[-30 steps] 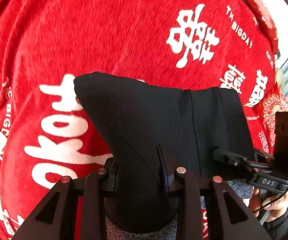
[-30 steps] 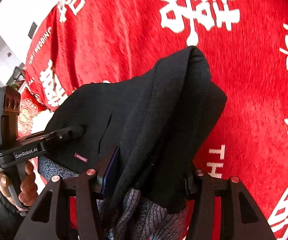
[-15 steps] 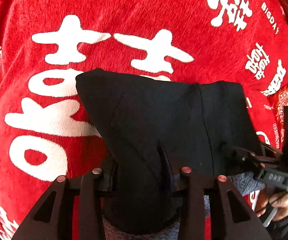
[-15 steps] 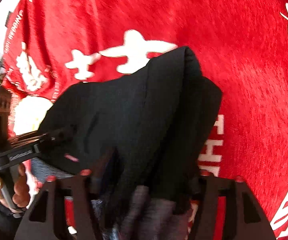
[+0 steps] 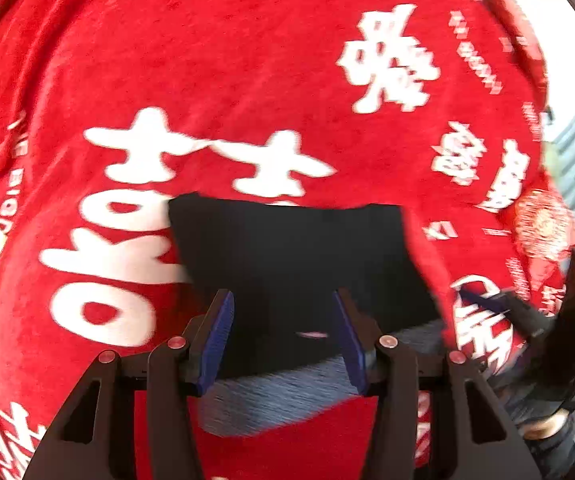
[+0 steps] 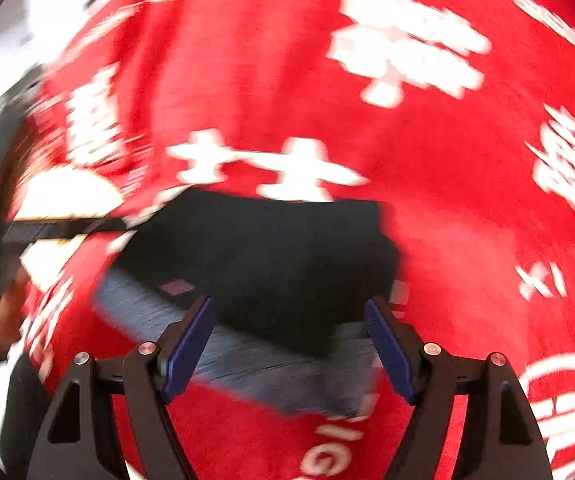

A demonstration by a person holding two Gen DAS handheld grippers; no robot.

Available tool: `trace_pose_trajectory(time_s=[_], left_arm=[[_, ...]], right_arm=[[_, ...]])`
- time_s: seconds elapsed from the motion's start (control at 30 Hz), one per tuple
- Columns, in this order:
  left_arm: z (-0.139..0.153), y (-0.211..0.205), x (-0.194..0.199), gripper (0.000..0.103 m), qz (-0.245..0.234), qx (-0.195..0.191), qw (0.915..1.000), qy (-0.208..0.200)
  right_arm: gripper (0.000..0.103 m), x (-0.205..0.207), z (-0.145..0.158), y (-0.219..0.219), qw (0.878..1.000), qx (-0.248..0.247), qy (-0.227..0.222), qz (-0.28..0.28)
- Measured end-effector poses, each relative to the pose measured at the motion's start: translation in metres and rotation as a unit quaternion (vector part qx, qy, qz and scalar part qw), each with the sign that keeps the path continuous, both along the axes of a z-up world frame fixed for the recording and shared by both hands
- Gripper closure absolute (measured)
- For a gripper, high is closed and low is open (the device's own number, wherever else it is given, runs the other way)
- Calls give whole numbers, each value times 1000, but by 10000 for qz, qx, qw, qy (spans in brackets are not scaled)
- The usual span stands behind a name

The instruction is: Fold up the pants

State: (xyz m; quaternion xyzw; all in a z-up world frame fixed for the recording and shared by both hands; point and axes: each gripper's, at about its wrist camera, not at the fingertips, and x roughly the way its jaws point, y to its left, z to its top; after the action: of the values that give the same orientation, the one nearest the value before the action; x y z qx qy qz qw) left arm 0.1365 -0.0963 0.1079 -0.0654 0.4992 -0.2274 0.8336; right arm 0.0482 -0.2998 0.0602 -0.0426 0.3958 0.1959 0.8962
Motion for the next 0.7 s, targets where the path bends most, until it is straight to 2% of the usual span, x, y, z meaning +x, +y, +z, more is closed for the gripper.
trace_pose_trajectory(time_s=[0.03,0.1,0.17,0.2,0.23,0.3,0.37,0.4,0.43,0.47,0.53,0.7], left_arm=[[-4,-6,-5,47,-153,-89,9998,51],[-27,-18,-9,47,-339,79,9991,229],[-62,-20,-9,47,-395,231,9971,606],[-70,-18,-10,47,-379,185,9973,604],[-70,-17,-11,48,-383,164,9979,501],[-65,-19,-13,48,-431,248,9978,436],[-52,-22,-11,47,-404,378,9977,399],[-40,-24,-8,47,-381,425,9981,244],[-34,-23,-5,38,-350,444,9983,111],[-26,-24,0,20,-245,480,9985,-33],[-15,-25,17,16,76,568,9980,-266],[-32,-39,58,16,72,643,9976,233]], right_arm=[[25,-3,-12,12,9995,-99,85,278],[25,5,-34,15,9988,-119,387,265],[25,16,-61,-1,9965,179,816,97],[25,17,-65,-7,9955,382,862,70],[25,14,-62,-12,9951,523,835,82],[25,13,-54,-7,9953,325,910,113],[24,11,-36,-4,9971,197,730,99],[14,11,-25,-6,9981,205,581,89],[0,14,-11,-9,9993,235,295,13],[0,18,-3,-10,9996,276,99,-44],[0,41,5,-14,9993,347,89,-131],[0,94,-3,-10,9976,488,453,-205]])
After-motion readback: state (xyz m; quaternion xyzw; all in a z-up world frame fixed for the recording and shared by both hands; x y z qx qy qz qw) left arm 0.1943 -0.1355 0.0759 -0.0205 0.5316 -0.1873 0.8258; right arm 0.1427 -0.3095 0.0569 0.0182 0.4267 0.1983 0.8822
